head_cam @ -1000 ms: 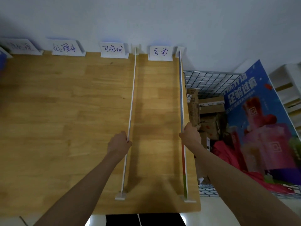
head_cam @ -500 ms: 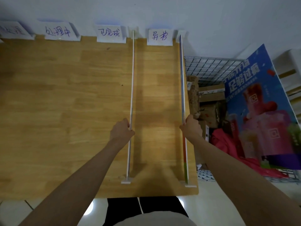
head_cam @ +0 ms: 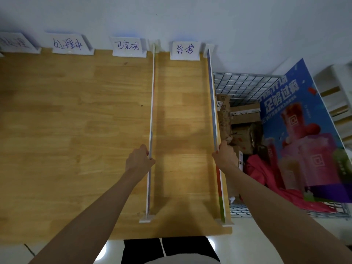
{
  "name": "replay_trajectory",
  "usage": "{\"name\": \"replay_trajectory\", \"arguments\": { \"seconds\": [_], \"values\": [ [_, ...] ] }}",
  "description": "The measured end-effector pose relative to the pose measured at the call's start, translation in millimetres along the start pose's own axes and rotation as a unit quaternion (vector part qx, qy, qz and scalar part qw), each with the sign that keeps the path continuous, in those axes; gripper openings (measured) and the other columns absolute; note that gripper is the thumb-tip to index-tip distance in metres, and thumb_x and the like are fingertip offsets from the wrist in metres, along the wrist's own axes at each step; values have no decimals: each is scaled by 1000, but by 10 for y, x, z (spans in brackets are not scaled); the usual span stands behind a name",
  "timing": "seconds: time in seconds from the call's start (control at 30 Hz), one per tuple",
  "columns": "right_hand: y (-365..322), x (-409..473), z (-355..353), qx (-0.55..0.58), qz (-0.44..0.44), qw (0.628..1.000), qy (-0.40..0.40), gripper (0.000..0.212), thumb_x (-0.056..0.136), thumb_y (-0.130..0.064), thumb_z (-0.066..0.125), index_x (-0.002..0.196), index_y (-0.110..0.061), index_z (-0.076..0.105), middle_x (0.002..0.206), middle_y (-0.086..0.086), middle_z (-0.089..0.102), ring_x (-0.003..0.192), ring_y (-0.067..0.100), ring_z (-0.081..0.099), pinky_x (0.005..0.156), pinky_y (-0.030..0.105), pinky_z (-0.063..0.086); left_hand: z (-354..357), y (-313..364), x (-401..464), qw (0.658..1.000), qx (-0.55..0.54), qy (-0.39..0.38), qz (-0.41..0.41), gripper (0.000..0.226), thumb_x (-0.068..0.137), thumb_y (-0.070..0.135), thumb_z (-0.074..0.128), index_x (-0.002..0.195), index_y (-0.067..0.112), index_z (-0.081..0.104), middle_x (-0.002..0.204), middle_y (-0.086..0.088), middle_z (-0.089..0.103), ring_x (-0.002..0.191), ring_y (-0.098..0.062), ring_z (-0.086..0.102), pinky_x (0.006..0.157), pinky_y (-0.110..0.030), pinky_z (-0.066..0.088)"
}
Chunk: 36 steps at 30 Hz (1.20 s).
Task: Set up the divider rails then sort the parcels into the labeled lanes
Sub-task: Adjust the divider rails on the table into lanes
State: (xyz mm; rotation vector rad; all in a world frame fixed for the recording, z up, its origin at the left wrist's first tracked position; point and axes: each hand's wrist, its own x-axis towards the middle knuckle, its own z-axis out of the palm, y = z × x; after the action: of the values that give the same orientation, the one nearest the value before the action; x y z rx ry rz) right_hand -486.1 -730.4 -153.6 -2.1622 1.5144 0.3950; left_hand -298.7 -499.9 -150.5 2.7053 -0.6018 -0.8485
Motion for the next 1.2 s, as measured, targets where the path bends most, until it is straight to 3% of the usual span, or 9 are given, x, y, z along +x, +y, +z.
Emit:
{"name": "replay_trajectory", "arguments": {
  "seconds": [0.17, 0.33, 0.57, 0.73, 0.97, 1.2],
  "values": [
    [7, -16, 12, 2, 4, 1000, 3, 27, 93, -20, 63, 112, -11, 46, 112, 11, 56, 97, 30, 60, 72, 36, 47, -13, 7, -11, 1000, 14, -2, 1, 25, 85, 28, 69, 97, 15, 52, 82, -5, 63, 73, -24, 64, 57, -33, 49],
    [17, -50, 54, 1, -2, 1000, 3, 31, 93, -19, 62, 118, -10, 46, 118, 13, 56, 103, 32, 60, 78, 39, 49, 4, -27, -40, 1000, 15, 0, 4, 25, 85, 28, 69, 97, 14, 52, 84, -5, 61, 74, -24, 63, 63, -36, 54],
    [-6, -101, 2, 15, 2, 1000, -7, 44, 95, -30, 60, 126, -8, 39, 121, 16, 55, 104, 33, 59, 77, 39, 51, -30, -66, -68, 1000, 25, -2, 2, 29, 86, 35, 68, 101, 16, 51, 89, -5, 61, 80, -26, 62, 64, -34, 51],
    [-103, -211, -146, 10, -11, 1000, 10, 53, 96, -33, 56, 135, -7, 32, 132, 16, 47, 112, 32, 55, 77, 38, 46, -122, -57, -149, 999, 45, 2, 2, 37, 86, 44, 65, 105, 15, 52, 94, -6, 62, 87, -28, 63, 74, -39, 55],
    [-584, -400, -494, -17, -136, 988, 70, 41, 95, -33, 55, 128, -12, 41, 125, 11, 48, 111, 29, 53, 79, 42, 51, -554, 41, -294, 993, 101, 58, 21, 40, 95, 49, 48, 115, 15, 52, 110, -8, 63, 100, -30, 62, 82, -39, 51],
    [-1336, -692, -588, -86, -316, 938, 110, 34, 97, -30, 47, 128, -16, 50, 124, 7, 55, 115, 29, 52, 95, 42, 44, -1129, -231, -548, 973, 150, 166, 58, 41, 99, 41, 38, 128, 15, 54, 128, -3, 55, 119, -25, 51, 98, -42, 43]
  ]
}}
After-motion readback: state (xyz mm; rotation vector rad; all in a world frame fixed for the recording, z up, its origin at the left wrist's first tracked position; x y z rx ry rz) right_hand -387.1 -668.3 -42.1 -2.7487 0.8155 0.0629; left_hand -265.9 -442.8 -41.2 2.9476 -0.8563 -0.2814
